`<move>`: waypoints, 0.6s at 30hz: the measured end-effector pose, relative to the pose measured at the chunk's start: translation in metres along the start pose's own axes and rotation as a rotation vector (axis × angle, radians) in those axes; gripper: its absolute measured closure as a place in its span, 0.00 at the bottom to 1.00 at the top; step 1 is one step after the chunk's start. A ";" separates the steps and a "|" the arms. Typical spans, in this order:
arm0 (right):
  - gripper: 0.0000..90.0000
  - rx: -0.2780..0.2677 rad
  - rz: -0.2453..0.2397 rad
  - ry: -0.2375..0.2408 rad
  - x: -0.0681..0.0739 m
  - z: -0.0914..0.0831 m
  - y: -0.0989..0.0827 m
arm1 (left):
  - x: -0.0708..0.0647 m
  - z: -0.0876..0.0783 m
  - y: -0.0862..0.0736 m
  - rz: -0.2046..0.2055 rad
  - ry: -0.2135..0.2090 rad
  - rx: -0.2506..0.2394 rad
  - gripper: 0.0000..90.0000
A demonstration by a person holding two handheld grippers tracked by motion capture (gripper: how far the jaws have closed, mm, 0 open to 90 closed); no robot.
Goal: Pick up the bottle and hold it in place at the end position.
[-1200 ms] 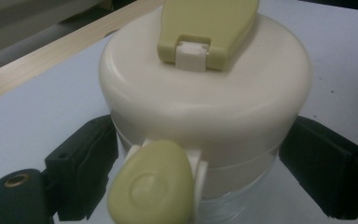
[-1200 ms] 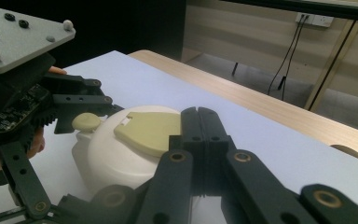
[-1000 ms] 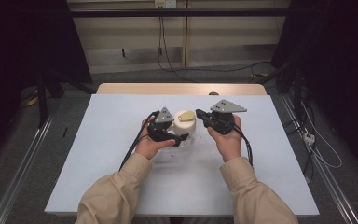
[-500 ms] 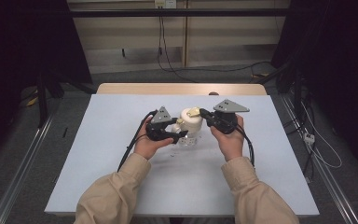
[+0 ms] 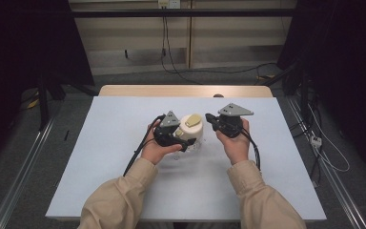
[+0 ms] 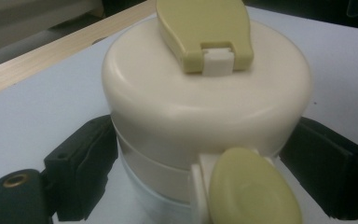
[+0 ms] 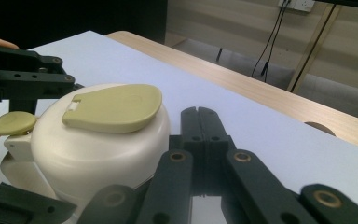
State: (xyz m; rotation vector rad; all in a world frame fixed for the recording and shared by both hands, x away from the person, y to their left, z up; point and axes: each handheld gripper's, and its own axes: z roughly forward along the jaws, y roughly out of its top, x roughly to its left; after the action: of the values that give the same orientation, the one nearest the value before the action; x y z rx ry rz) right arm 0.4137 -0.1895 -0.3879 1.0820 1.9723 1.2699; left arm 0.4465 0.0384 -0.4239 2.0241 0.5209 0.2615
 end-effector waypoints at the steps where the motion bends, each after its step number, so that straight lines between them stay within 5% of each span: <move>1: 1.00 0.003 0.000 0.003 0.000 0.001 0.000 | 0.000 0.001 0.000 0.004 0.005 0.000 0.12; 18: 1.00 0.026 -0.057 0.037 0.005 0.009 0.001 | 0.000 0.001 0.001 0.007 0.009 0.009 0.12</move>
State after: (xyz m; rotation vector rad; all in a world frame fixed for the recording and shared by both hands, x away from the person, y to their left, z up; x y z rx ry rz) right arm 0.4188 -0.1803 -0.3906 1.0135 2.0375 1.2463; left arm 0.4471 0.0365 -0.4233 2.0342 0.5215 0.2735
